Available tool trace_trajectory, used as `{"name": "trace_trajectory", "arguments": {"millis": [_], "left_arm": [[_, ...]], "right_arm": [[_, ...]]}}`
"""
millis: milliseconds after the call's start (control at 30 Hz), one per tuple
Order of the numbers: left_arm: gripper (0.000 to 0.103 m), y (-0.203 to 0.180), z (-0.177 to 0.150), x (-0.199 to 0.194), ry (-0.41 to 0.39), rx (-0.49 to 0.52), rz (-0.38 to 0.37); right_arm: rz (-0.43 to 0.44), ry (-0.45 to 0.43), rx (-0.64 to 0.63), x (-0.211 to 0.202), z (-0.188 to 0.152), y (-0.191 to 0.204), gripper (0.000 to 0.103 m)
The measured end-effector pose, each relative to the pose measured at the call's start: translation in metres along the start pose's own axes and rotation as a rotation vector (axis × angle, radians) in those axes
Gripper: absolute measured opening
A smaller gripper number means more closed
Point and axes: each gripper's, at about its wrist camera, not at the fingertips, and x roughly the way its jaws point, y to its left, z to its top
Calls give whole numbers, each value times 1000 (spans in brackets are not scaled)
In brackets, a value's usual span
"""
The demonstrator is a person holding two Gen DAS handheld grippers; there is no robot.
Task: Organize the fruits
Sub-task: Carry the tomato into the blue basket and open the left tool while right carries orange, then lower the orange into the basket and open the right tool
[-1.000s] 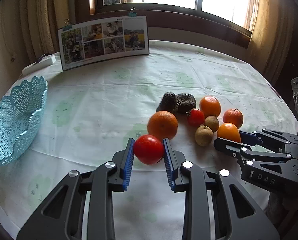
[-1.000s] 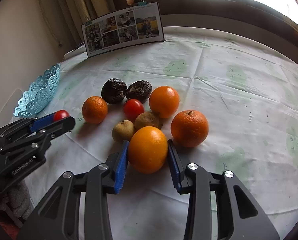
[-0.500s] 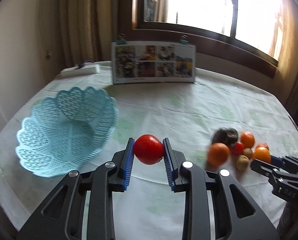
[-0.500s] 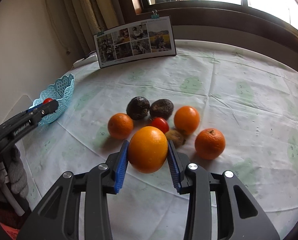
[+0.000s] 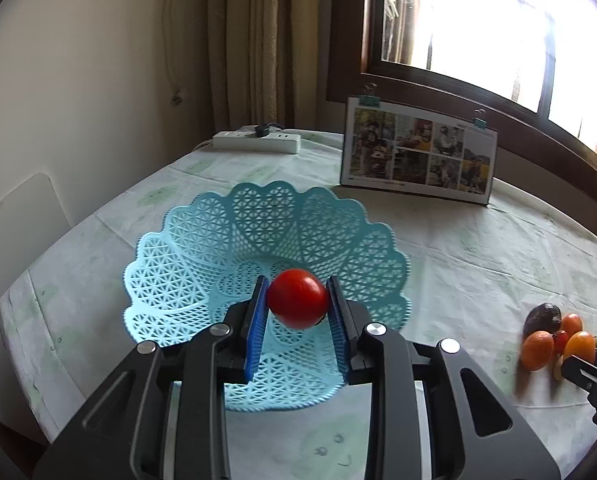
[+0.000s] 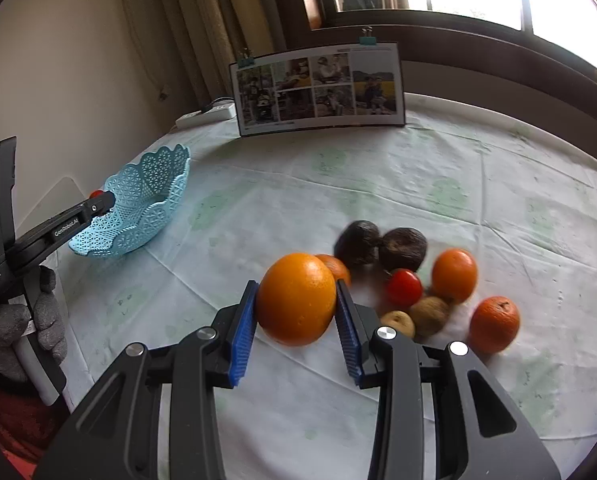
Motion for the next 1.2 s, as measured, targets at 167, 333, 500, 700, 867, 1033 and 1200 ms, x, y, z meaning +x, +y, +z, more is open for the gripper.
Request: {"name": "trace_trajectory", "arguments": {"millis": [167, 333, 500, 700, 867, 1033, 1200], "left_arm": [[81, 18, -1, 1, -10, -48, 24], [81, 35, -2, -4, -17, -85, 27], [81, 45, -5, -6, -20, -80, 52], [83, 55, -10, -4, -9, -89, 59], [83, 64, -11, -6, -11, -95, 76], [83, 72, -12, -5, -5, -112, 85], [92, 76, -12, -3, -6, -118, 89]], "right_arm": [[31, 8, -16, 8, 8, 17, 38], [60, 9, -48, 17, 20, 39, 38], [108, 1, -97, 30, 37, 68, 38], [165, -1, -153, 51, 56, 106, 38], [215, 20, -169, 67, 66, 130, 38], [233, 45, -177, 87, 72, 145, 38], [236, 53, -162, 94, 73, 147, 39]]}}
